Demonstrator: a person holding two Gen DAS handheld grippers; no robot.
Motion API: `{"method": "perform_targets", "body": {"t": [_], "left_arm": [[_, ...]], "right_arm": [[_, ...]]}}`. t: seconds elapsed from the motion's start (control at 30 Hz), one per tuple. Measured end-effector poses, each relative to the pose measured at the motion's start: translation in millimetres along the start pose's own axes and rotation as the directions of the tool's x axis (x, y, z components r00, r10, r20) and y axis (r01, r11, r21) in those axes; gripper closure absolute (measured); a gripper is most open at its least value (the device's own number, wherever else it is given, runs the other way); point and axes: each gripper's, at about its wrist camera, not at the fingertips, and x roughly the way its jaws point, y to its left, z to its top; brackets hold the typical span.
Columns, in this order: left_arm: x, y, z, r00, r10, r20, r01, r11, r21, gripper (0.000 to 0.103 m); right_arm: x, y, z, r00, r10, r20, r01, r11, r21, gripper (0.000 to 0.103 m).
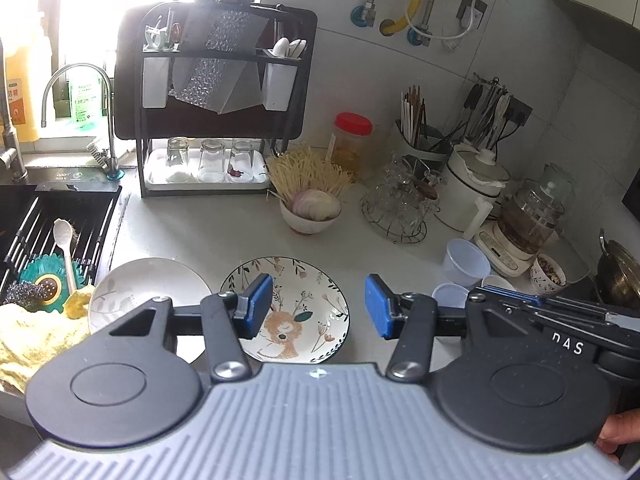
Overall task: Organize plates and bowls
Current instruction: 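Withdraw both tools back from the placed deer plate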
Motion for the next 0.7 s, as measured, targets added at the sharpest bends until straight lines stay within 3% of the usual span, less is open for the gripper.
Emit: {"method": "perform_targets", "body": {"t": [0.27, 0.7], "left_arm": [[-4, -5, -27, 0.998, 0.062, -0.034, -0.063, 0.997, -0.050, 0.046], [-8, 10, -63, 0.976, 0.197, -0.095, -0.206, 0.974, -0.091, 0.046]], "right_arm": [[2, -7, -13, 0.997, 0.068, -0.036, -0.068, 0.998, -0.001, 0.089], [11, -7, -44, 0.984, 0.156, -0.083, -0.156, 0.988, 0.011, 0.089]]}}
